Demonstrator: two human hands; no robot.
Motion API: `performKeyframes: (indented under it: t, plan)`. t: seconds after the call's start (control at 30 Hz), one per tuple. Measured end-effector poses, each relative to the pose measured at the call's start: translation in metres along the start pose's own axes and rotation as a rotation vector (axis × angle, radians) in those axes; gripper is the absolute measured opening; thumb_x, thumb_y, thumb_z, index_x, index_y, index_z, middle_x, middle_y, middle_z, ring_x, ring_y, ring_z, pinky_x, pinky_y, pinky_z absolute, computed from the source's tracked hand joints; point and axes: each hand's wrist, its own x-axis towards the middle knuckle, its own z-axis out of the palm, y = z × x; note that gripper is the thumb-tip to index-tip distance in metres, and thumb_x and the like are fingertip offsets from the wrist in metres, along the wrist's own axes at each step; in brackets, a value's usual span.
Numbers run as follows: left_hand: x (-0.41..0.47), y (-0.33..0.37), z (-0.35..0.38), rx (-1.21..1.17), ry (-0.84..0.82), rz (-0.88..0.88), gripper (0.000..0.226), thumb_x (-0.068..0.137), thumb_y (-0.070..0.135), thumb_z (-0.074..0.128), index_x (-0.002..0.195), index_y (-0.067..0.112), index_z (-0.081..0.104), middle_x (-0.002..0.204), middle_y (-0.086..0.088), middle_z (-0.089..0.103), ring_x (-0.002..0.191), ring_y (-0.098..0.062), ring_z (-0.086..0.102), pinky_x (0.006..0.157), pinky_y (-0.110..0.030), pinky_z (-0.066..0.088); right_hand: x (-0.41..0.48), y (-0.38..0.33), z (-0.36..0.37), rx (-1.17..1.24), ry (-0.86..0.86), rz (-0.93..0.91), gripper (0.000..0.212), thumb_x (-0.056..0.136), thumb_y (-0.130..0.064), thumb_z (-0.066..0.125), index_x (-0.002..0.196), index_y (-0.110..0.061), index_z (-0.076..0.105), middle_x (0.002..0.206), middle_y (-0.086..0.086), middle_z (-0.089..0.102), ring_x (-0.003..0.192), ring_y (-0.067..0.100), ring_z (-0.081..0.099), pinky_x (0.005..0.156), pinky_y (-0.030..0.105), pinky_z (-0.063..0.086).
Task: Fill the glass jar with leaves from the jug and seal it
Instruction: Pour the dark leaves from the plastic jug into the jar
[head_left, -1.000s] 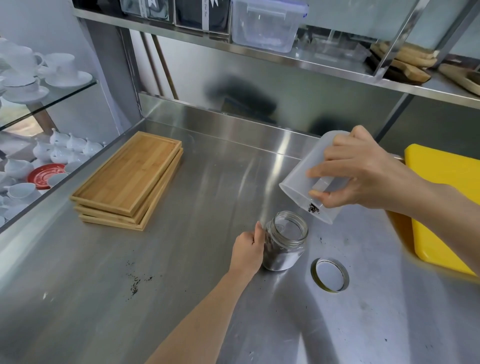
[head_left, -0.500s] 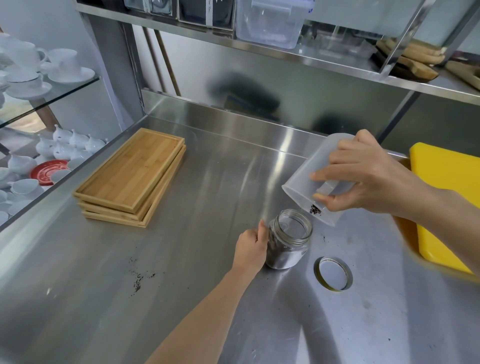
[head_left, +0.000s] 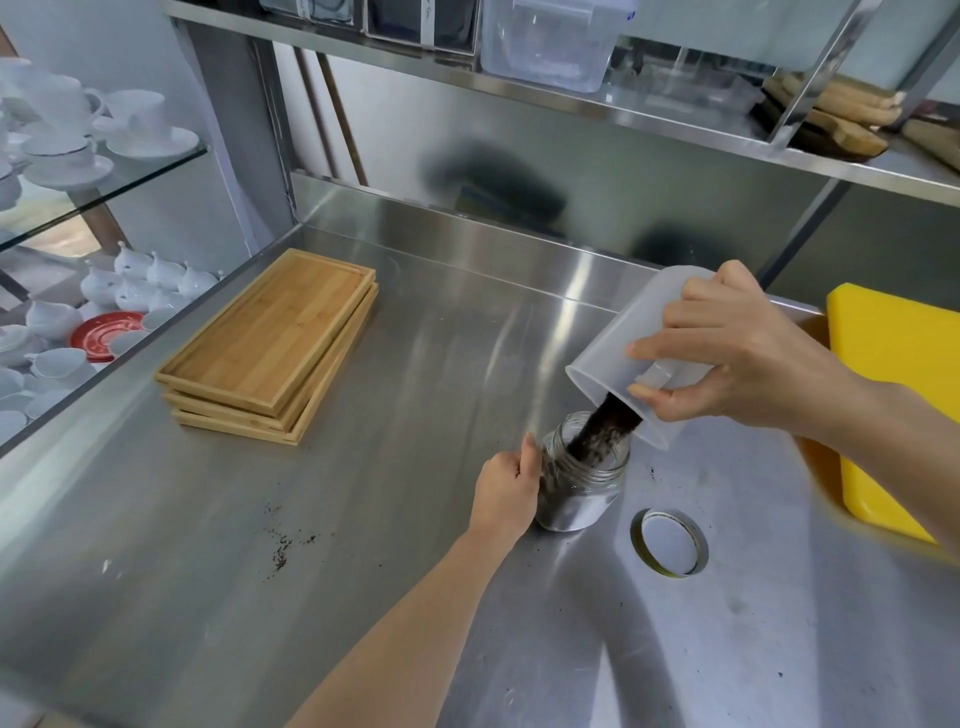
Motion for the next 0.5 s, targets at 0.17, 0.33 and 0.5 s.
performKeyframes:
  t: [0.17,0.33,0.5]
  plan:
    - [-0.0004,-0.0007,0.0007,-0.006,0.003,-0.007,0.055,0.097,0.039,0.035,0.048,0.02,0.018,0.045,0.0,0.024,0.051,-0.022,0.026,0.054,-0.034,0.024,-0.0008,0.0017,-0.0012,-0.059,-0.014,-0.041,0.029,0.076,-0.031,0.062,0.075,-0.003,0.07,0.049,0.011,0.042,0.055,0.022,0.03,0.058,0.037,0.02]
    - [-0.0005,-0.0003,0.0013,-0.004,0.022,-0.005,0.054,0.097,0.037,0.036,0.049,0.022,0.015,0.044,0.003,0.019,0.05,-0.02,0.021,0.053,-0.034,0.02,-0.0043,0.0008,0.0008,-0.135,-0.002,-0.109,0.029,0.079,-0.03,0.059,0.074,-0.003,0.068,0.053,0.011,0.044,0.055,0.027,0.036,0.059,0.038,0.022]
    - [-0.0004,-0.0007,0.0013,0.001,0.018,-0.002,0.054,0.097,0.037,0.036,0.05,0.02,0.016,0.046,0.001,0.022,0.052,-0.022,0.023,0.053,-0.035,0.021,-0.0071,0.0013,0.0013,-0.18,0.034,-0.142,0.026,0.081,-0.026,0.058,0.073,-0.002,0.067,0.054,0.012,0.043,0.055,0.027,0.036,0.059,0.038,0.022]
